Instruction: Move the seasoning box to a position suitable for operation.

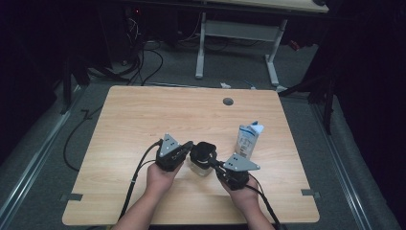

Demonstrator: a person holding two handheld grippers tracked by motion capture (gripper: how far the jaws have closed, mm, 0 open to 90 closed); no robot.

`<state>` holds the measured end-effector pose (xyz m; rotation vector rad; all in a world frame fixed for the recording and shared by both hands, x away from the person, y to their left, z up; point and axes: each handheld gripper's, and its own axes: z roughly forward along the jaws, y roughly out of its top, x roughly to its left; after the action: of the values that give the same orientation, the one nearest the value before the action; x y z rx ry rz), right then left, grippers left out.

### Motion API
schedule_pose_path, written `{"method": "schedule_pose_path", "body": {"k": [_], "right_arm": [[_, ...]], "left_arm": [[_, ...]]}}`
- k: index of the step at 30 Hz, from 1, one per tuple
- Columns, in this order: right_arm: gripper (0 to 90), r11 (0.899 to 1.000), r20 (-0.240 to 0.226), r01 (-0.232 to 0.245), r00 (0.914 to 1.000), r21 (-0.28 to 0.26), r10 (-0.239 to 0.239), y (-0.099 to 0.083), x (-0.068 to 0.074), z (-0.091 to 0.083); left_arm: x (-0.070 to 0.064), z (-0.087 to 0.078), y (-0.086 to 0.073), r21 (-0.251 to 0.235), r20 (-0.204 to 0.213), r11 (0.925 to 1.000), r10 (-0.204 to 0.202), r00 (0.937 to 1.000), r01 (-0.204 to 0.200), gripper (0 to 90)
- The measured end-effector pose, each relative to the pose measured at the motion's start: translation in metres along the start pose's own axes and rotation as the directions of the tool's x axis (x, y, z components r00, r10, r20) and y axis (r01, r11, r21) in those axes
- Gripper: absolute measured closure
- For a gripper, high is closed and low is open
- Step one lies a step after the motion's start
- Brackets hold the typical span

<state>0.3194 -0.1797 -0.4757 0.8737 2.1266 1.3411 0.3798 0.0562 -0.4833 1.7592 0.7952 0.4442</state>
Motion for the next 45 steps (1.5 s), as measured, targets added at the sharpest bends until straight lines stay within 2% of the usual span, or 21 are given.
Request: {"method": "schedule_pose_path", "body": {"k": [3, 8, 9, 14, 18, 23, 34, 39, 45], "right_arm": [[90.0, 1.000, 0.001, -0.001, 1.0000, -0.003, 0.001, 0.001, 0.001, -0.001], [90.0, 1.000, 0.003, 0.001, 1.0000, -0.006, 0.000, 0.001, 0.001, -0.001], [90.0, 1.000, 0.004, 0.001, 1.0000, -0.006, -0.001, 0.001, 0.001, -0.001], [90.0, 1.000, 0.001, -0.003, 1.0000, -0.012, 0.003, 0.003, 0.001, -0.001], [90.0, 1.000, 0.006, -0.001, 1.0000, -0.016, 0.001, 0.004, 0.002, -0.002], [90.0, 1.000, 0.003, 0.002, 1.0000, -0.021, -0.002, 0.005, 0.001, -0.003], [89.9, 1.000, 0.007, -0.005, 1.0000, -0.019, 0.005, 0.004, -0.001, -0.003], [89.9, 0.999, 0.028, -0.037, 0.9989, 0.013, 0.037, -0.003, -0.007, 0.001], [89.9, 0.999, 0.038, -0.048, 0.9981, 0.015, 0.048, -0.005, -0.011, 0.003]], "left_arm": [[0.000, -0.010, -0.005, -0.003, -0.002, 1.0000, -0.007, 1.0000, 0.007, 90.0], [-0.005, -0.027, -0.021, 0.017, -0.001, 0.9997, -0.020, 0.9998, 0.020, 90.0], [-0.006, -0.029, -0.024, 0.022, 0.006, 0.9993, -0.030, 0.9995, 0.030, 90.0], [-0.018, -0.030, -0.032, 0.044, 0.034, 0.9989, -0.018, 0.9993, 0.017, 90.0], [-0.026, -0.028, -0.030, 0.036, 0.064, 0.9991, -0.025, 0.9976, 0.023, 89.9], [-0.033, -0.024, -0.027, 0.034, 0.079, 0.9993, -0.019, 0.9967, 0.017, 89.9], [-0.038, -0.019, -0.021, 0.024, 0.083, 0.9995, -0.021, 0.9963, 0.019, 89.8], [-0.039, -0.019, -0.020, 0.021, 0.084, 0.9996, -0.022, 0.9963, 0.020, 89.8], [-0.038, -0.018, -0.019, 0.008, 0.078, 0.9995, -0.030, 0.9965, 0.029, 89.8]]}}
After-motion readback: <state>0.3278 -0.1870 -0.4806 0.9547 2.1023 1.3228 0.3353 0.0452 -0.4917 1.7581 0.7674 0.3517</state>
